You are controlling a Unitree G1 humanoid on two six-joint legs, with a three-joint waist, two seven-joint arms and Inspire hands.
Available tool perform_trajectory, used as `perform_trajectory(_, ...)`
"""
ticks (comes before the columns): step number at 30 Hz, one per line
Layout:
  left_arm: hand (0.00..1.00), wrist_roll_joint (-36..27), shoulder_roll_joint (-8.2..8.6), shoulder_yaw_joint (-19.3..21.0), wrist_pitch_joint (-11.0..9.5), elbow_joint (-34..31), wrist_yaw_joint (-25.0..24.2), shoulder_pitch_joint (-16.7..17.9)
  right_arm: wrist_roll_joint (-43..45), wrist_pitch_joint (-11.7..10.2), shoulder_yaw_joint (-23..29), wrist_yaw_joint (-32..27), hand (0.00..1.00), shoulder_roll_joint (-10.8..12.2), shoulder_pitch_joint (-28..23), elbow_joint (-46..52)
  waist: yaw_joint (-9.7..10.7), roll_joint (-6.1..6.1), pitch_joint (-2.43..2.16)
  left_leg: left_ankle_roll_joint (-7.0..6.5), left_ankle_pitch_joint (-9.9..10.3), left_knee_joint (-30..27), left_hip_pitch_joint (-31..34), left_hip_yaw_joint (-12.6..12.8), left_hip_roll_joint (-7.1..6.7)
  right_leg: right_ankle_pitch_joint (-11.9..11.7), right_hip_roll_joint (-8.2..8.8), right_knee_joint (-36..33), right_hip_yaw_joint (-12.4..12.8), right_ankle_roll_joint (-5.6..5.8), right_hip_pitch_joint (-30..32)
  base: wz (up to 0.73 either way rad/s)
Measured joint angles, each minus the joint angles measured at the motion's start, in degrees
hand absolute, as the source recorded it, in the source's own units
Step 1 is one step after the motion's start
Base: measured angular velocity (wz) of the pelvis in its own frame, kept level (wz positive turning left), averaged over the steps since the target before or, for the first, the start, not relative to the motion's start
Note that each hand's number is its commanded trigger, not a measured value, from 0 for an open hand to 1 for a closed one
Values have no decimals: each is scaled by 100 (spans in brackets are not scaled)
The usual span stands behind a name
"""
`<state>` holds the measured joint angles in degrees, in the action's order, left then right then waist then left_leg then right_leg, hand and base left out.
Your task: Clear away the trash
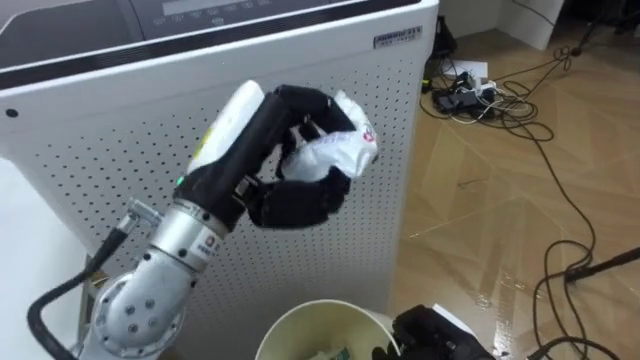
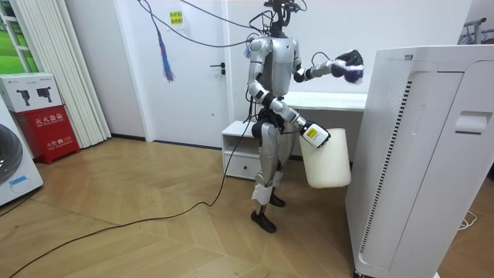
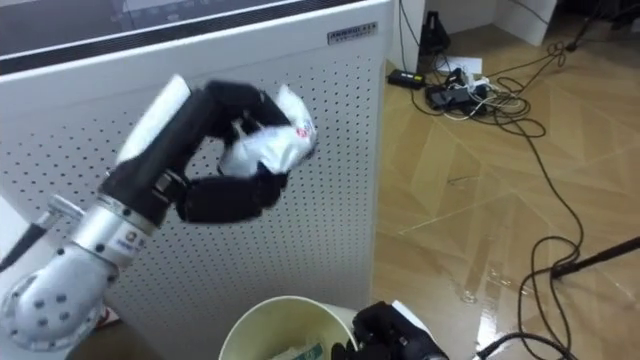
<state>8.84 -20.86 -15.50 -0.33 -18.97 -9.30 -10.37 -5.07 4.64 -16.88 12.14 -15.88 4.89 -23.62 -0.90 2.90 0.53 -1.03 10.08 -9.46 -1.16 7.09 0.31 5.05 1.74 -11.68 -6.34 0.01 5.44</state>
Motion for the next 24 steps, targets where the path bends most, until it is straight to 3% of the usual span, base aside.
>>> perform_trajectory(5,100,-319,-5,-311,-70,138,-435,421,-189,-9,-42,-126,100,6,240,-1,-15,-18,8,-2,-1,-9,103,-6,8,-5,-5,-14,-1,-9,115,1)
perform_trajectory(8,100,-354,-31,-397,-85,457,-795,624,-207,-48,-33,-138,100,-5,359,-1,102,-46,21,-2,-1,-11,166,-138,8,-3,15,-10,-102,-11,133,14)
perform_trajectory(12,100,-353,-51,-728,-75,827,-1155,655,-206,-78,-33,-160,100,-4,383,-2,169,-131,38,-3,-2,-7,214,-158,-3,-3,21,9,-158,-11,156,6)
perform_trajectory(21,100,-307,-150,-1046,-45,1606,-1607,725,-245,-105,-75,-161,100,11,383,-248,225,-142,47,-3,-2,-7,341,-142,8,-7,11,18,-164,-16,268,0)
perform_trajectory(22,66,-307,-158,-1047,-45,1608,-1637,729,-263,-105,-76,-159,100,16,383,-275,223,-141,48,-3,-2,-8,352,-142,8,-8,11,18,-164,-18,279,0)
perform_trajectory(23,21,-297,-160,-1046,-45,1615,-1666,755,-302,-105,-102,-156,100,16,383,-327,221,-138,50,-3,-2,-8,358,-134,9,-9,12,18,-163,-19,284,0)
perform_trajectory(24,0,-252,-155,-1047,-45,1618,-1695,770,-364,-105,-114,-147,100,16,384,-393,221,-137,49,-3,-2,-7,357,-131,15,-9,12,17,-163,-19,283,0)
